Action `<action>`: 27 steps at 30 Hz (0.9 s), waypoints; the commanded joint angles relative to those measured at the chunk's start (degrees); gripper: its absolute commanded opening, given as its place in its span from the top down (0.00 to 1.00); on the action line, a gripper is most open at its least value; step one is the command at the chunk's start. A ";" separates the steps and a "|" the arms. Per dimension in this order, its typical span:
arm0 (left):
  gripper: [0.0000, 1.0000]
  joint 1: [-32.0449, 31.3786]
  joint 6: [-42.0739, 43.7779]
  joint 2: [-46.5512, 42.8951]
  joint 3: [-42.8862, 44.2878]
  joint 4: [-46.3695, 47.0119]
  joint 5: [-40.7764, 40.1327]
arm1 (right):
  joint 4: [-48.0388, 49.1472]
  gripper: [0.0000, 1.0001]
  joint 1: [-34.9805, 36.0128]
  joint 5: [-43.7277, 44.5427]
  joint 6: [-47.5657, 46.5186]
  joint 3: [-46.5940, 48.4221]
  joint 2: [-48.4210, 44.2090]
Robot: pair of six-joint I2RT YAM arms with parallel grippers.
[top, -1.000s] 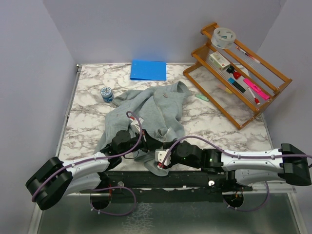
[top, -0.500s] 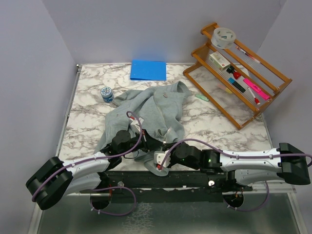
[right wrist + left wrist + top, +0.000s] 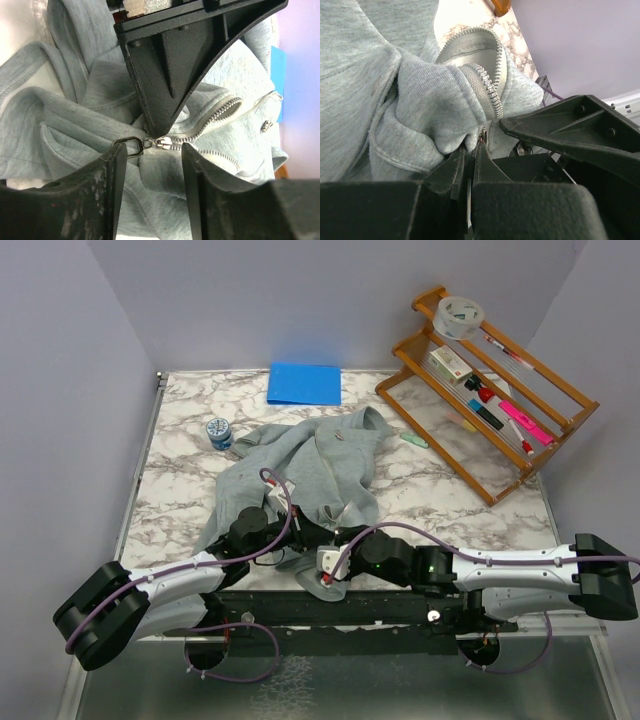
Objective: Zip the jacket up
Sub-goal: Insert the zipper into the jacket.
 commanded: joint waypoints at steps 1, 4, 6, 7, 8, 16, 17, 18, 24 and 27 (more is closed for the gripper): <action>1.00 -0.18 1.19 0.45 1.10 -1.13 -0.09 | 0.03 0.45 0.24 -1.90 -1.08 -0.29 -0.27; 1.00 -0.19 1.06 0.33 1.00 -1.13 -0.22 | -1.76 0.44 0.27 -4.64 -1.83 0.24 -0.34; 1.00 -0.14 1.03 0.23 0.91 -1.13 -0.23 | -2.98 0.44 0.28 -6.14 -2.16 0.71 -0.22; 1.00 -0.14 1.05 0.13 0.91 -1.13 -0.23 | -3.23 0.44 0.25 -6.65 -2.20 0.91 0.03; 1.00 -0.18 1.09 0.09 0.91 -1.13 -0.35 | -3.22 0.43 0.24 -7.04 -2.42 0.97 0.33; 1.00 -0.19 1.01 -0.27 0.82 -1.13 -0.66 | -1.90 0.42 0.27 -2.29 -3.94 -0.43 3.05; 1.00 -0.17 0.96 -0.40 0.74 -1.13 -0.67 | -1.13 0.43 0.25 -1.46 -4.31 -0.63 3.37; 1.00 -0.18 0.95 -0.37 0.73 -1.13 -0.67 | -0.62 0.44 0.27 -0.83 -4.69 -0.75 3.63; 1.00 -0.19 0.80 -0.47 0.64 -1.13 -0.67 | 1.62 0.49 0.25 1.43 -5.92 -1.26 4.58; 1.00 -0.19 0.81 -0.70 0.48 -1.14 -0.75 | 2.40 0.57 0.29 2.34 -5.89 -1.54 4.44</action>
